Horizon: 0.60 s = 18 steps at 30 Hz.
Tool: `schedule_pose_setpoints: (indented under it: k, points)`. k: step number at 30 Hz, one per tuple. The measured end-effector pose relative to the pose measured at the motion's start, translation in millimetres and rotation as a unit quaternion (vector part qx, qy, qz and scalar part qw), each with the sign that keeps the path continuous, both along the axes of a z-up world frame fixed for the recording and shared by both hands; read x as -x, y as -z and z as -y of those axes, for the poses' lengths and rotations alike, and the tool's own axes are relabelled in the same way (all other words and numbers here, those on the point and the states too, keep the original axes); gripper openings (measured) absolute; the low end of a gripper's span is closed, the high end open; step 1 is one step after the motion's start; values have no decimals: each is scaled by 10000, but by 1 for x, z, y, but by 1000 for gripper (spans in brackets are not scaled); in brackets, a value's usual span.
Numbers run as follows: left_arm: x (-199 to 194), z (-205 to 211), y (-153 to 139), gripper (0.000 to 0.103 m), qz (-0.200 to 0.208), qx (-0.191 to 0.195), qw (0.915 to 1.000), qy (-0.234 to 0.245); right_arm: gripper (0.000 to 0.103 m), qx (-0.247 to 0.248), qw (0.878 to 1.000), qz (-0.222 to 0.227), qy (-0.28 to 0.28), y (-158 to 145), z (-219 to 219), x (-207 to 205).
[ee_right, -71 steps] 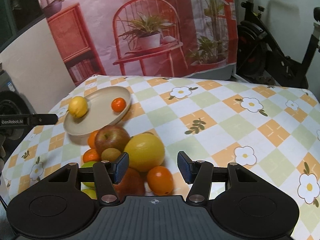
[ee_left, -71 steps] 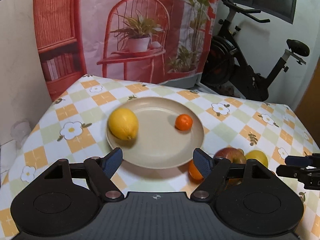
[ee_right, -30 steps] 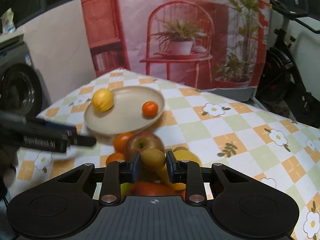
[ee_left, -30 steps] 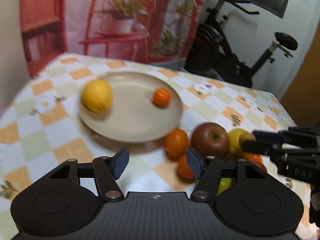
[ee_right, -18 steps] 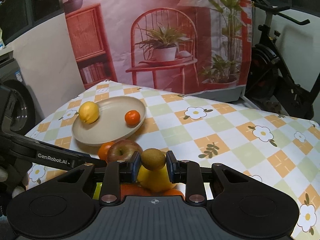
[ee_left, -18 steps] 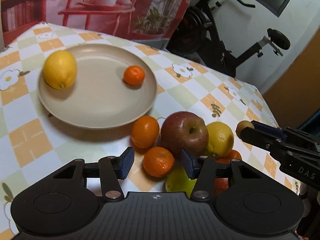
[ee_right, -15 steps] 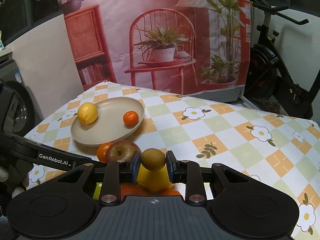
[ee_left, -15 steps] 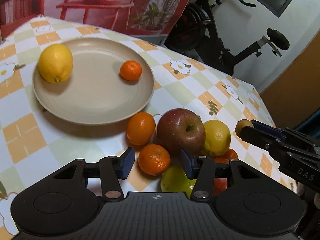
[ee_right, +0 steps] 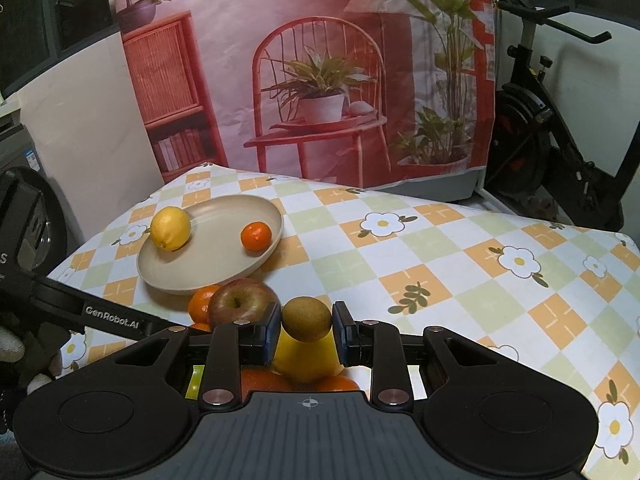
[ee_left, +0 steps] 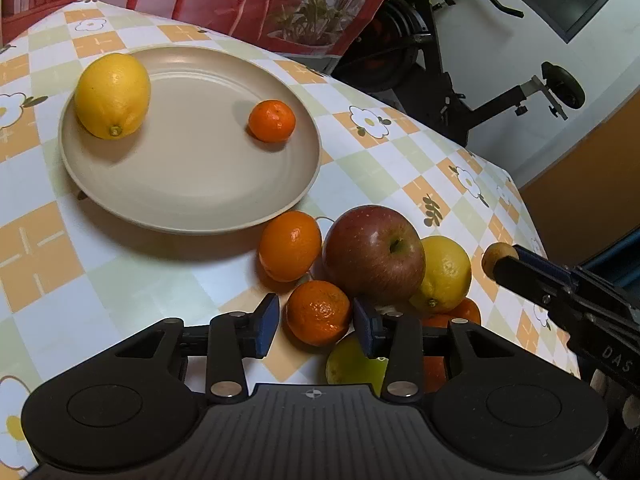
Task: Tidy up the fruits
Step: 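Grasp a tangerine with left tool while right tool grasps the brown kiwi, then carry tangerine onto the plate with left tool while right tool places the kiwi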
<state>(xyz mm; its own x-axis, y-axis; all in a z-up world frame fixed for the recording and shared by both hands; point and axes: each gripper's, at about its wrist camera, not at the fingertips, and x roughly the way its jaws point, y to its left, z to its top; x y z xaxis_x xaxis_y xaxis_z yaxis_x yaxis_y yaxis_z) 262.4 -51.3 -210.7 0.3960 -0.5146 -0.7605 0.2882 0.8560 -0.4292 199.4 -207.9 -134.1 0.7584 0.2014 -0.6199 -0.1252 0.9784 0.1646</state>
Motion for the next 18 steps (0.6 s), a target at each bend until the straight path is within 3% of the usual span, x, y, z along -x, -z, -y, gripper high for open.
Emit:
schedule_pose_setpoints:
  k: [9, 18]
  points:
    - [2, 3, 0, 39, 131, -142, 9998, 89, 25, 2, 10000, -20, -3, 2, -3, 0]
    - [11, -16, -17, 38, 532, -370, 9979, -56, 25, -21, 10000, -21, -40, 1, -5, -2]
